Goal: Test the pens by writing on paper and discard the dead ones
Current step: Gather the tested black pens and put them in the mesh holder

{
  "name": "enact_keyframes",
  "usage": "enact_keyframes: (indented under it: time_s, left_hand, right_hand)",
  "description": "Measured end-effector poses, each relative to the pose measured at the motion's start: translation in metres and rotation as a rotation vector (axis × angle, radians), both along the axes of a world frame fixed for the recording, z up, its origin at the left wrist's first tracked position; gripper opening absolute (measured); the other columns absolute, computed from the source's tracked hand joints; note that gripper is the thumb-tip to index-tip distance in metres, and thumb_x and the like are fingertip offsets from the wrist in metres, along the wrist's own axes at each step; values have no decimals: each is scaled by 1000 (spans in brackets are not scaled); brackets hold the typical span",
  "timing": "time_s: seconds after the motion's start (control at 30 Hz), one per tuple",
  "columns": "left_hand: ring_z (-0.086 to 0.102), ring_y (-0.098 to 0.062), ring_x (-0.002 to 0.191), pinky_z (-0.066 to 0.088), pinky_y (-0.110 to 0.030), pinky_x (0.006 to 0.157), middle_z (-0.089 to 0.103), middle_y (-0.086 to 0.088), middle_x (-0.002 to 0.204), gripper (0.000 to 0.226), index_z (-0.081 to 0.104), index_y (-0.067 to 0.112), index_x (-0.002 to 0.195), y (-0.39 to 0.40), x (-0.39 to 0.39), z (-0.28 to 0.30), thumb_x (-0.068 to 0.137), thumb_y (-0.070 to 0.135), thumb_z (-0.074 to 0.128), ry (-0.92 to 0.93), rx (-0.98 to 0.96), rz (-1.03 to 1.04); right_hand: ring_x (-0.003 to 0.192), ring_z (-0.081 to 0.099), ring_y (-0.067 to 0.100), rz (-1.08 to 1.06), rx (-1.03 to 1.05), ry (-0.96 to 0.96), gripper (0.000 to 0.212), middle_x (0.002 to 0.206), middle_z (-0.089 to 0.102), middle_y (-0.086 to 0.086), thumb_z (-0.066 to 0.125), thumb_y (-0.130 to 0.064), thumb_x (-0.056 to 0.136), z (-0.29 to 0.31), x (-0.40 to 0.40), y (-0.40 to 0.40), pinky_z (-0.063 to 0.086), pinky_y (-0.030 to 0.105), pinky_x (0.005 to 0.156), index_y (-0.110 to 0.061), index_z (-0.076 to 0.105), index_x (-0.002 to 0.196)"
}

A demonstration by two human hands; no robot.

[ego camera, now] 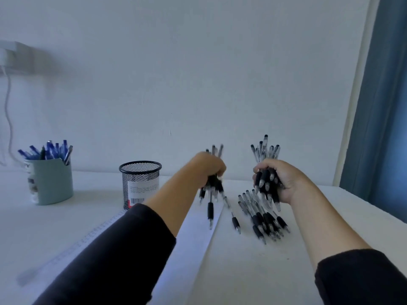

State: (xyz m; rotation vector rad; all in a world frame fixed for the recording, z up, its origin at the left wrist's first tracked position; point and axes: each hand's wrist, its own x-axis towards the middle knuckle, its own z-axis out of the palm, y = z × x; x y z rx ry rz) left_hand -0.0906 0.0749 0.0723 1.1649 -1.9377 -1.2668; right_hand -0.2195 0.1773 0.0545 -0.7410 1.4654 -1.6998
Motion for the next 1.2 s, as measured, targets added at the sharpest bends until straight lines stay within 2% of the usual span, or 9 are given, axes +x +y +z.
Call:
enact_keyframes:
  time_s: [0.13, 0.27, 0.37, 0.47, 0.57, 0.7, 0.87, 0.97, 1.2]
  left_hand:
    - [59, -21, 62, 50, -27, 48, 47, -13, 83, 34, 44, 1, 111, -18, 37, 43, 79, -10, 48, 574, 98, 110]
    - [45, -13, 64, 40, -24, 54, 41, 1, 81, 43, 34, 13, 114, -42, 83, 66, 79, -3, 51, 822, -298, 370]
    - [45, -7, 61, 40, -21, 52, 45, 7, 85, 65, 26, 18, 137, -57, 114, 60, 80, -1, 49, 908, -500, 556]
    - [46, -4, 60, 42, -17, 49, 46, 11, 85, 76, 16, 26, 146, -66, 126, 44, 82, -1, 47, 893, -506, 626]
    - [44, -8, 57, 46, -23, 53, 46, 8, 79, 78, 15, 27, 147, -81, 131, 29, 81, -1, 48, 855, -492, 625]
    - [41, -14, 52, 40, -24, 47, 42, 3, 66, 70, 25, 25, 137, -100, 130, 6, 77, -2, 53, 590, -509, 430]
    - [54, -20, 63, 52, -36, 60, 55, -6, 76, 50, 39, 17, 117, -111, 130, 0, 76, -4, 58, 467, -409, 198]
    - [61, -19, 69, 55, -33, 65, 61, -7, 84, 40, 46, 15, 109, -115, 135, 1, 77, -6, 58, 427, -354, 114]
    - [56, -14, 63, 49, -25, 57, 60, -5, 82, 51, 42, 16, 117, -117, 142, -2, 76, -2, 65, 407, -438, 99]
  right_hand:
    - [31, 49, 13, -30, -192, -108, 18, 59, 53, 14, 53, -2, 89, 15, 32, -19, 35, 15, 32, -5, 48, 72]
    - [31, 46, 14, -35, -322, -110, 18, 59, 47, 13, 51, 4, 87, 29, 60, -44, 36, 17, 33, -4, 46, 72]
    - [34, 46, 16, -70, -399, -43, 14, 54, 47, 11, 49, 9, 85, 37, 88, -75, 38, 19, 36, -4, 46, 85]
    - [41, 48, 18, -128, -477, -28, 30, 73, 47, 13, 50, 9, 82, 36, 122, -113, 42, 23, 40, -9, 38, 103]
    - [63, 50, 22, -191, -533, 24, 41, 84, 49, 9, 54, 7, 77, 32, 153, -148, 45, 30, 56, -12, 36, 109]
    - [62, 49, 12, -193, -529, 85, 56, 83, 48, 0, 54, 8, 79, 21, 174, -171, 44, 16, 48, -9, 34, 128]
    - [66, 53, 10, -130, -456, 252, 62, 85, 51, -3, 54, 6, 79, 11, 175, -177, 43, 22, 54, -14, 31, 133]
    - [69, 56, 9, -112, -425, 321, 64, 86, 53, -4, 54, 6, 79, 12, 176, -177, 44, 22, 55, -15, 31, 135]
    - [70, 56, 10, -129, -377, 316, 62, 96, 57, 1, 58, 0, 78, 15, 173, -179, 43, 22, 52, -13, 33, 134]
